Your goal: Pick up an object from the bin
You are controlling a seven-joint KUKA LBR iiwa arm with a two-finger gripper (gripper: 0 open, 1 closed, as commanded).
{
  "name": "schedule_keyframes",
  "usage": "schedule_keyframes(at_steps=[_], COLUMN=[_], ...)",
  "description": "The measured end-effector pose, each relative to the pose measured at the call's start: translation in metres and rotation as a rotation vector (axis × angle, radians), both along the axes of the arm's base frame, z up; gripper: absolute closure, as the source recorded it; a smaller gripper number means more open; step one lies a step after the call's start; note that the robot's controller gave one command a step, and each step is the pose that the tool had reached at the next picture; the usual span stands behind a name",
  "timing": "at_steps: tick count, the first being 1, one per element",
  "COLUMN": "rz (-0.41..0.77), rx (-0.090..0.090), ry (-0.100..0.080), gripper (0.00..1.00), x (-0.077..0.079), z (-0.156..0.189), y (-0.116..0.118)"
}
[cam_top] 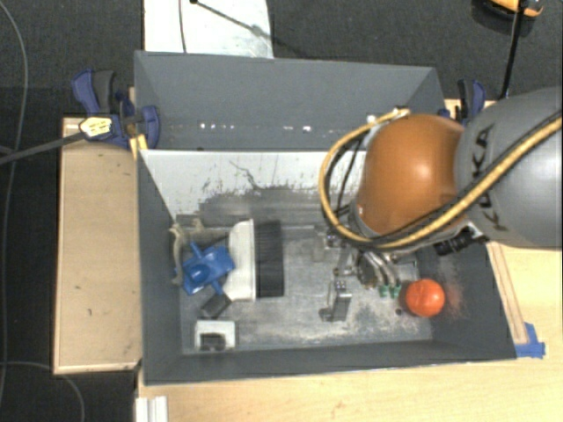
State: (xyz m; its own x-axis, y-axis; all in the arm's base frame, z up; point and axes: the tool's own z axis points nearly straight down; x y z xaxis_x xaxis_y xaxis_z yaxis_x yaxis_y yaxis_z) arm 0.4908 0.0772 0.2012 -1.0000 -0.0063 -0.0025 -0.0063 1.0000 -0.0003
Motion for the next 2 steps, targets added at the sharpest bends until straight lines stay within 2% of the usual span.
schedule_keyframes(at_steps=[1, 2], rz=[-0.001, 0.053], rx=[0.005, 0.0], ry=[0.014, -0.006], gripper=[0.0, 0.0], x=[0.004, 0.018], z=[0.021, 0.041], y=[0.0, -0.065])
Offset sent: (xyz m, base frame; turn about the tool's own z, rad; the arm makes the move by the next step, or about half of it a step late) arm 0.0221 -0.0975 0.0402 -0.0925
